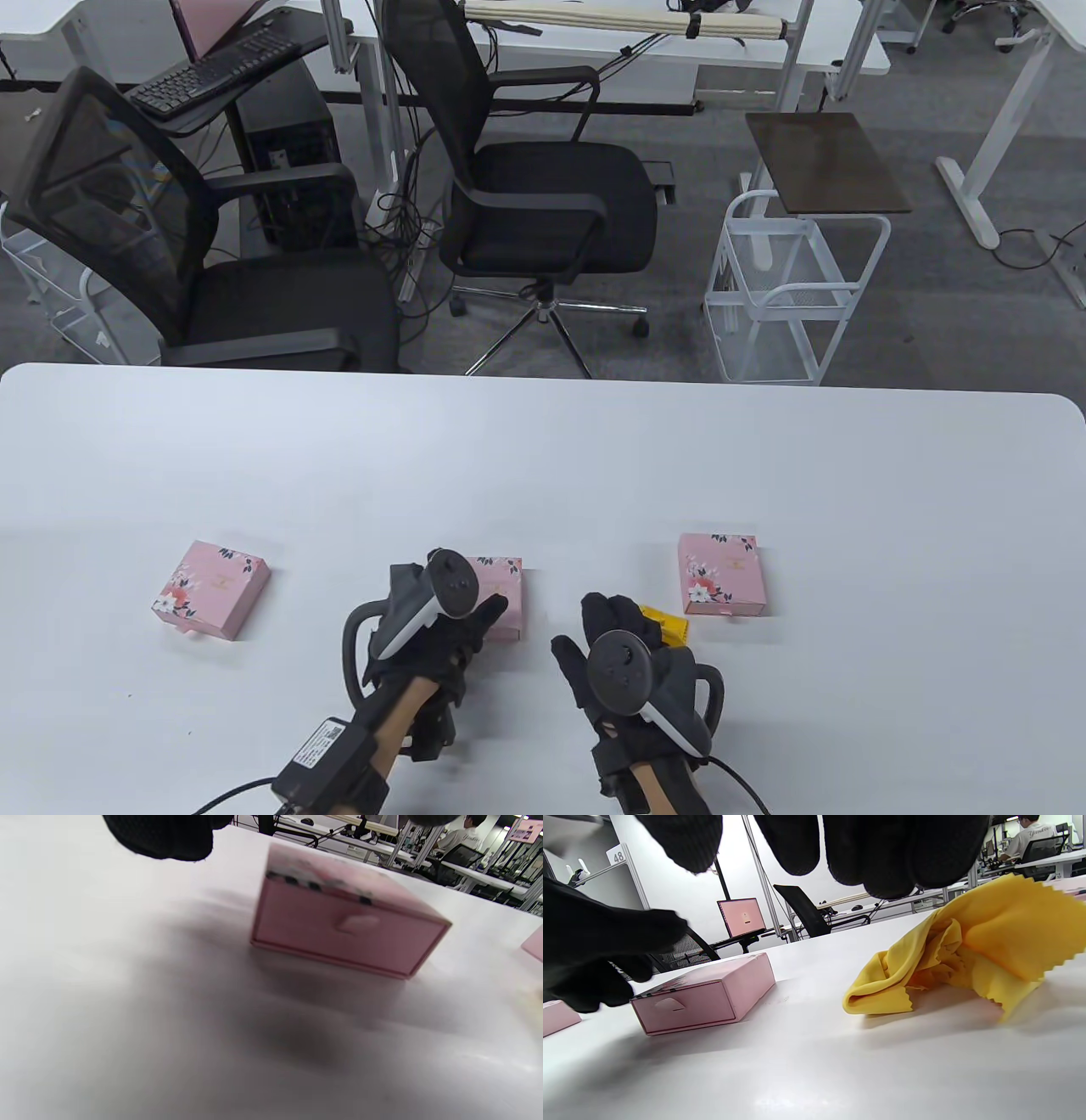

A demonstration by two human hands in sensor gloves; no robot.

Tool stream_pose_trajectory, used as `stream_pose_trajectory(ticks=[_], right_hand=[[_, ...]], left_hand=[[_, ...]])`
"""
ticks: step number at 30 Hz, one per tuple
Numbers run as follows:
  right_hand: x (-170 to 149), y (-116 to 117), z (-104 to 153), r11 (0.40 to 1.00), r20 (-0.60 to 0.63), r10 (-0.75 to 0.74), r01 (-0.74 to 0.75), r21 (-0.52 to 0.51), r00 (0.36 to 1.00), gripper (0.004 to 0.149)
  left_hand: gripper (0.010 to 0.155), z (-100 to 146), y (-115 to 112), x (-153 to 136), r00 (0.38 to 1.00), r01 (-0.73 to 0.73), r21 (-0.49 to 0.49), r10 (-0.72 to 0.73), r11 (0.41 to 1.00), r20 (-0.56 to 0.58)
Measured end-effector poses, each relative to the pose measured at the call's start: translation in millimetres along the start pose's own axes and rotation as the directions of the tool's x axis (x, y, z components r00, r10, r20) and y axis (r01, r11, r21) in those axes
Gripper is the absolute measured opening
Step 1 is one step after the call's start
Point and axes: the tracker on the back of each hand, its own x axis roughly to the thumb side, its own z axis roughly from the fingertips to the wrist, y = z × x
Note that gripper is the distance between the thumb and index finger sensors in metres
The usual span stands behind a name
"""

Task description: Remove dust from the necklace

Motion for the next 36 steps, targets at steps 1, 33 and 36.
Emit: stream_pose_trajectory(ticks=[1,33,36], right_hand=[[0.3,0.4,0.0,1.0,0.001,0.003,-0.003,0.001,1.0,0.066],[38.7,79.7,-53.9,0.681,-0.47,-0.532,0.686,0.256,0.704,0.053],[41.5,84.7,-58.0,0.693,-0.514,-0.514,0.686,0.223,0.686,0.054]], left_hand=[[0.092,4.3,3.1,-5.9,1.0,-0.01,0.011,0.01,1.0,0.005],[0.055,1.4,-33.1,-23.7,0.956,0.057,0.066,-0.073,0.996,0.283],[0.055,0.5,-33.6,-22.2,0.958,0.064,0.071,-0.081,0.995,0.276]])
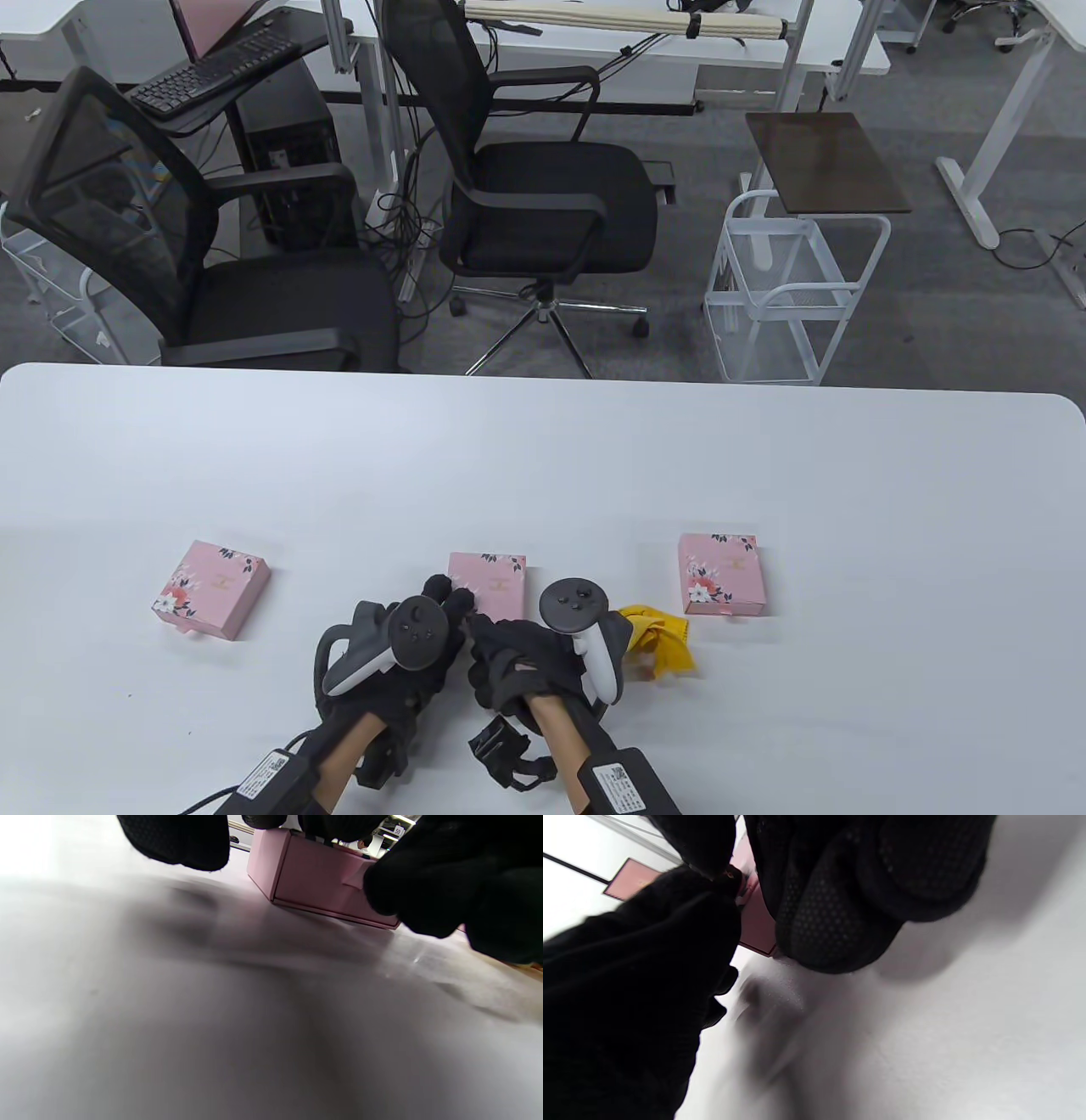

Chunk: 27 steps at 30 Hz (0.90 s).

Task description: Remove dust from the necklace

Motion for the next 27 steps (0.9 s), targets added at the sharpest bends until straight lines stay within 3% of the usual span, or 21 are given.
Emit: stream_pose_trajectory(ticks=[4,10,20,27], right_hand=[[-2.5,2.6,-5.2,0.999,-0.044,-0.046,0.045,-0.022,0.998,0.056],[-11.8,7.2,-11.9,0.968,-0.119,-0.249,0.251,0.004,0.961,0.048],[-13.4,10.2,-10.4,0.975,-0.139,-0.223,0.217,-0.057,0.965,0.042],[-17.7,11.0,-1.1,0.986,-0.125,-0.167,0.164,-0.034,0.978,0.04]], left_hand=[[0.056,-0.6,0.1,0.0,1.0,-0.014,-0.003,0.014,1.0,0.001],[0.056,-2.1,0.6,-0.9,0.999,-0.045,-0.017,0.045,0.999,0.004],[0.057,-2.3,2.9,-1.5,0.999,-0.05,-0.037,0.05,0.998,-0.004],[0.057,-2.7,3.6,-2.1,0.999,-0.049,-0.051,0.049,0.997,-0.007]])
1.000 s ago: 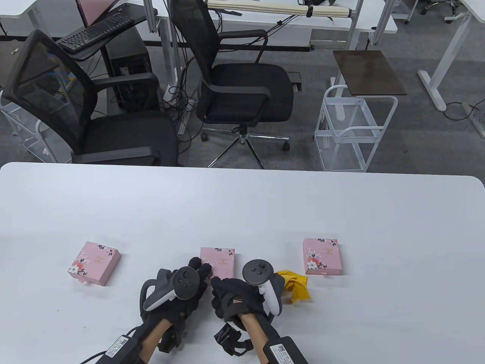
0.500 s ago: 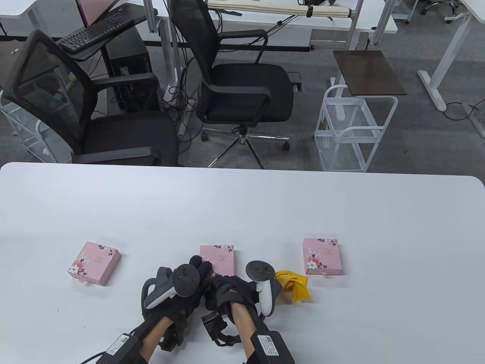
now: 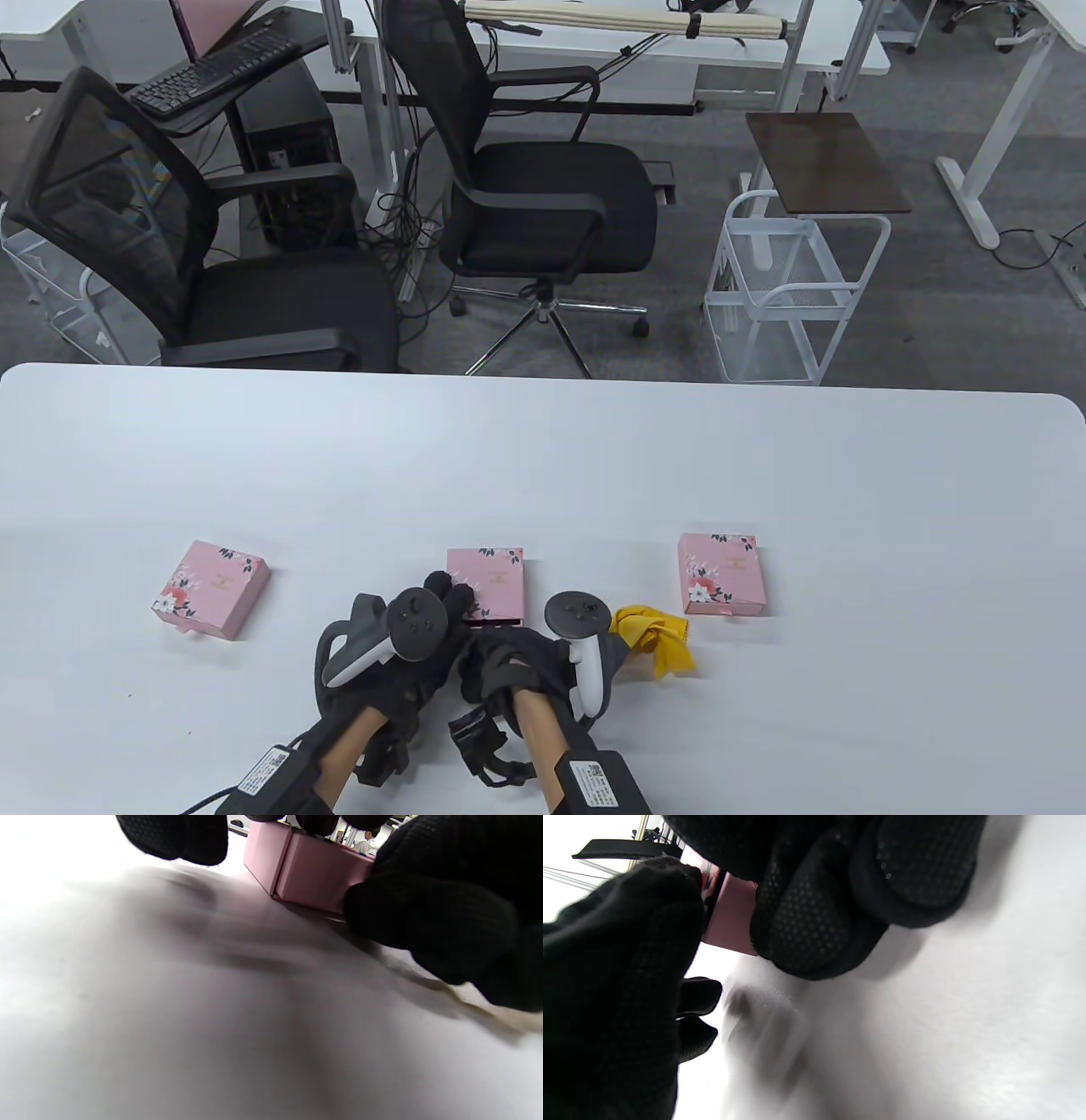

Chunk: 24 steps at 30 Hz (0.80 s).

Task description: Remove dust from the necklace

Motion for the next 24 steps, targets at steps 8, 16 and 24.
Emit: stream_pose_trajectory(ticks=[8,16,24], right_hand=[[-11.5,0.8,13.6,0.998,0.011,0.035,-0.035,0.043,0.999,0.039],[-22.8,1.0,28.3,0.995,0.012,0.053,-0.053,0.09,0.999,0.038],[-31.6,0.8,39.7,0.992,0.004,0.046,-0.046,0.119,0.999,0.039]], left_hand=[[0.057,-0.4,0.2,-0.2,1.0,-0.005,-0.001,0.005,1.0,0.0],[0.058,-0.6,0.3,-0.1,1.0,-0.002,-0.003,0.002,1.0,0.0],[0.058,-0.8,-0.1,0.0,1.0,-0.009,-0.008,0.009,1.0,0.003]])
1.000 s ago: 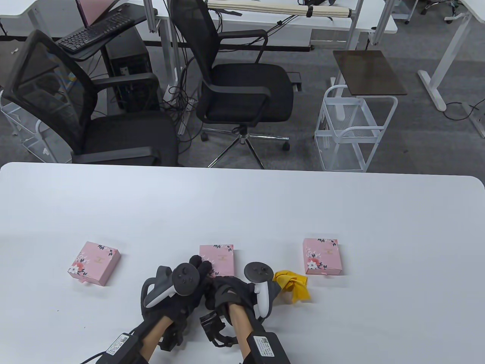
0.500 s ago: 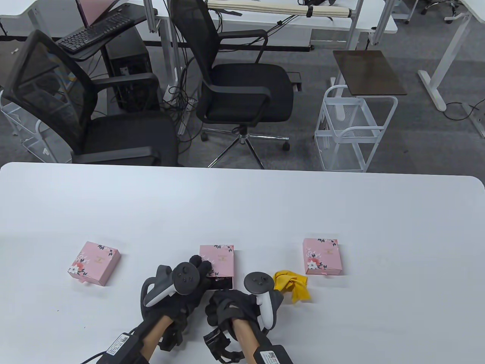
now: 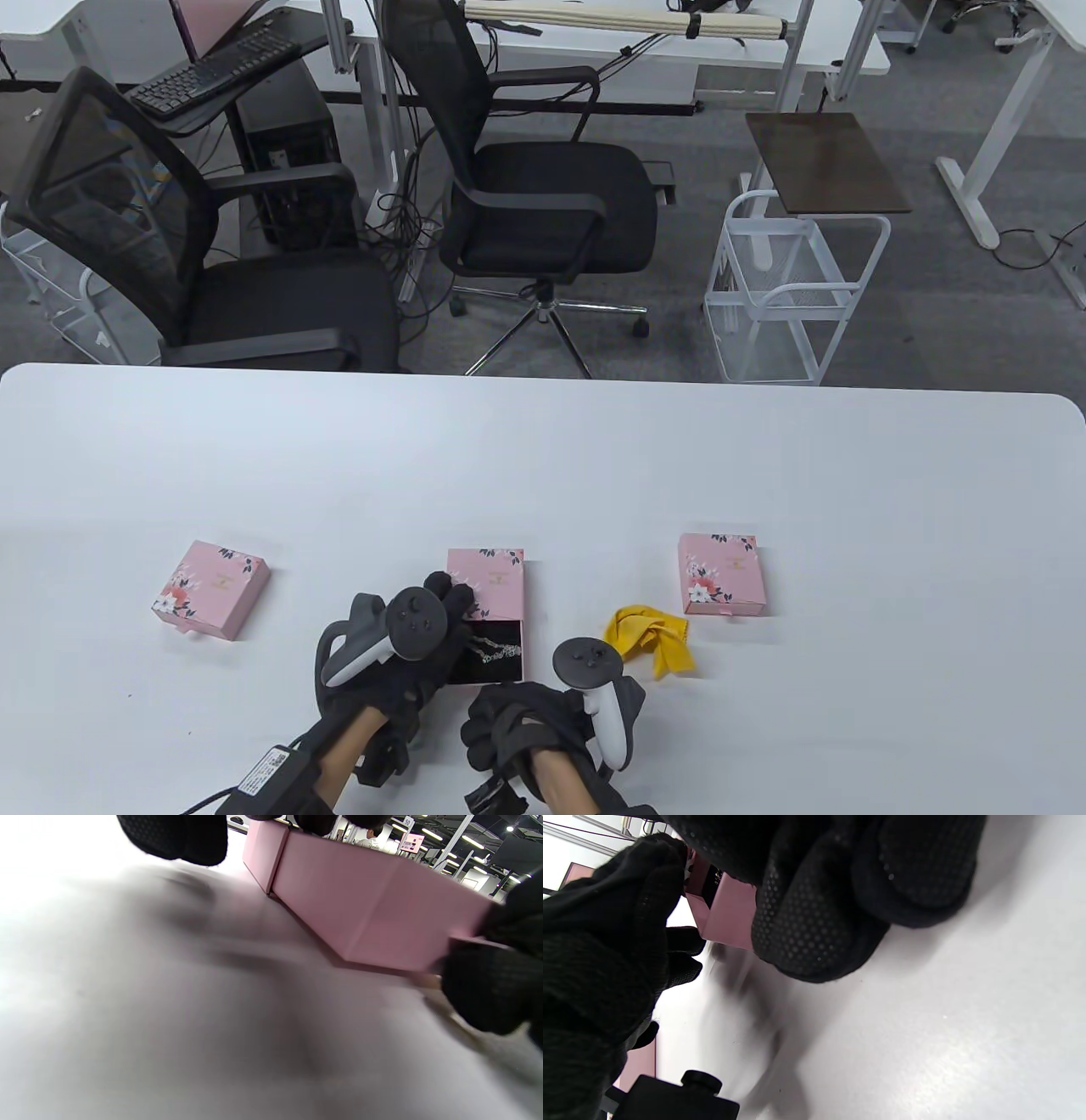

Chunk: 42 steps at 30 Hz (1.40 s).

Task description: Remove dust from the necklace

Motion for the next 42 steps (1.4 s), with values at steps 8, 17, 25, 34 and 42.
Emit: stream_pose_trajectory(ticks=[8,17,25,34,42], right_hand=[[-6.9,1.9,3.9,1.0,-0.007,-0.002,0.002,0.027,1.0,0.039],[-9.4,4.9,8.3,0.999,-0.006,0.001,-0.001,0.046,1.0,0.039],[-11.0,8.6,11.6,0.997,-0.008,0.016,-0.016,0.074,1.0,0.039],[-11.4,8.6,10.7,0.996,-0.012,0.001,0.0,0.092,1.0,0.04],[-2.7,2.8,17.7,0.987,0.035,0.133,-0.136,0.088,0.991,0.046]], left_hand=[[0.058,0.5,-1.6,0.9,1.0,0.009,0.008,-0.009,1.0,0.002],[0.058,1.0,-2.8,4.8,0.999,0.041,0.026,-0.041,0.999,-0.01],[0.059,0.4,-3.9,9.6,0.997,0.073,0.04,-0.072,0.997,-0.036],[0.06,0.8,-4.4,12.1,0.995,0.073,0.054,-0.069,0.996,-0.069],[0.062,5.9,5.4,3.1,0.996,-0.079,0.082,0.083,0.993,-0.038]])
